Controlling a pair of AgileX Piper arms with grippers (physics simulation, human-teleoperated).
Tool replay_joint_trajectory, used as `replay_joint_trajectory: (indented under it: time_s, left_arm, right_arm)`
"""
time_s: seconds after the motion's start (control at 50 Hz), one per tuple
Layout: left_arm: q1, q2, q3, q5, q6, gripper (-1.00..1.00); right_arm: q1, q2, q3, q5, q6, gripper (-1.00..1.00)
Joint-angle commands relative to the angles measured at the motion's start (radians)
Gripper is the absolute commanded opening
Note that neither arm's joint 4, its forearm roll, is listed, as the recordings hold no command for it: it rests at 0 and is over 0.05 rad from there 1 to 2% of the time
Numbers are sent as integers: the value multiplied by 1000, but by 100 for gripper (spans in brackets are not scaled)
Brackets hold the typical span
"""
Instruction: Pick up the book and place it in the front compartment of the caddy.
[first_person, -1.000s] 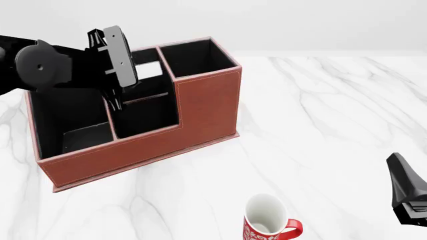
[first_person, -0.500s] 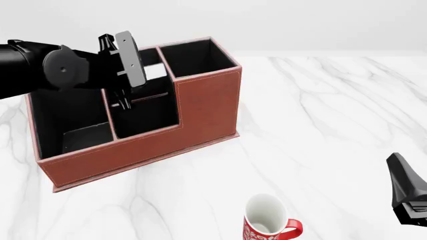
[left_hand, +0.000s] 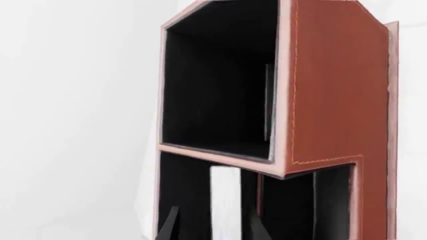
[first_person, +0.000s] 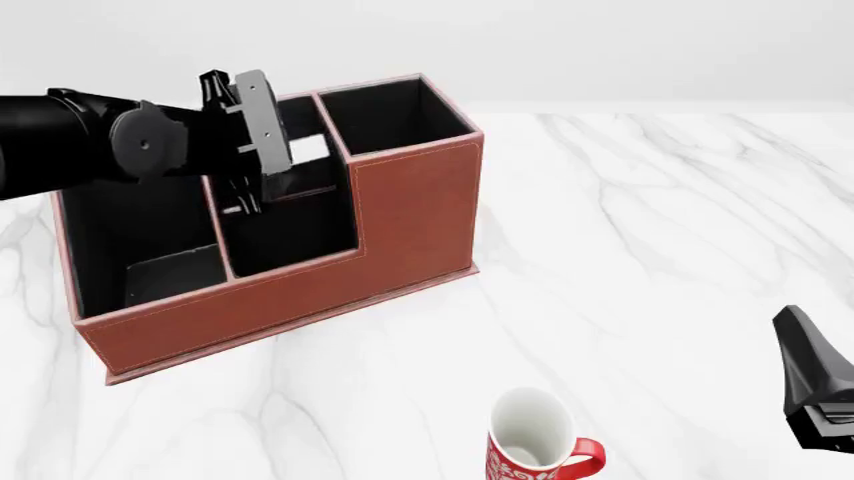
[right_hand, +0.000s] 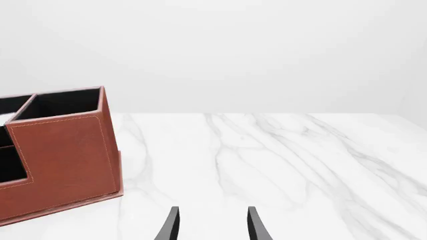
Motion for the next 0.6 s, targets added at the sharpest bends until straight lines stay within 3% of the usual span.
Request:
replay_joint_trajectory:
  time_s: [0.02,0.6]
  left_arm:
    - [61,18,-17,-18,0,100]
    - [70,22,-6,-18,16,100]
  right_arm:
    - [-4,-2,1,0,-1,100]
    - [-4,-2,1,0,-1,100]
